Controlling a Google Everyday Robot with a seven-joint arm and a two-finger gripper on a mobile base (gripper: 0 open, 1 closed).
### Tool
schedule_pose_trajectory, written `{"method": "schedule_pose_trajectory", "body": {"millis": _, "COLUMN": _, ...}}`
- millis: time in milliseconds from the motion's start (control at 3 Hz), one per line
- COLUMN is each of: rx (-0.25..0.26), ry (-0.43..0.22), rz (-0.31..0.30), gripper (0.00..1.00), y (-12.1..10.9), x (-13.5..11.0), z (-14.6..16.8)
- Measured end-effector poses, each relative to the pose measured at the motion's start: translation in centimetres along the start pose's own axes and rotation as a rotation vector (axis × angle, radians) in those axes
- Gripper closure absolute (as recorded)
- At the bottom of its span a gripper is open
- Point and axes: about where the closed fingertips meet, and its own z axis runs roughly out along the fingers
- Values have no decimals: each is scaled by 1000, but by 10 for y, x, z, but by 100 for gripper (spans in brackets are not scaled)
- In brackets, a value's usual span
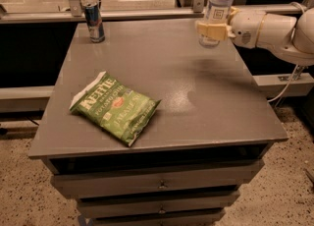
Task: Pick blue plastic bottle
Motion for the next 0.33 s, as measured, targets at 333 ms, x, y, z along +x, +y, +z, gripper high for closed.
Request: {"method": "schedule_pose_trajectory", "body": {"millis": 333, "rx": -1, "ry": 2, "rz": 2, "gripper": 100, "y": 1, "x": 1, "z": 1}}
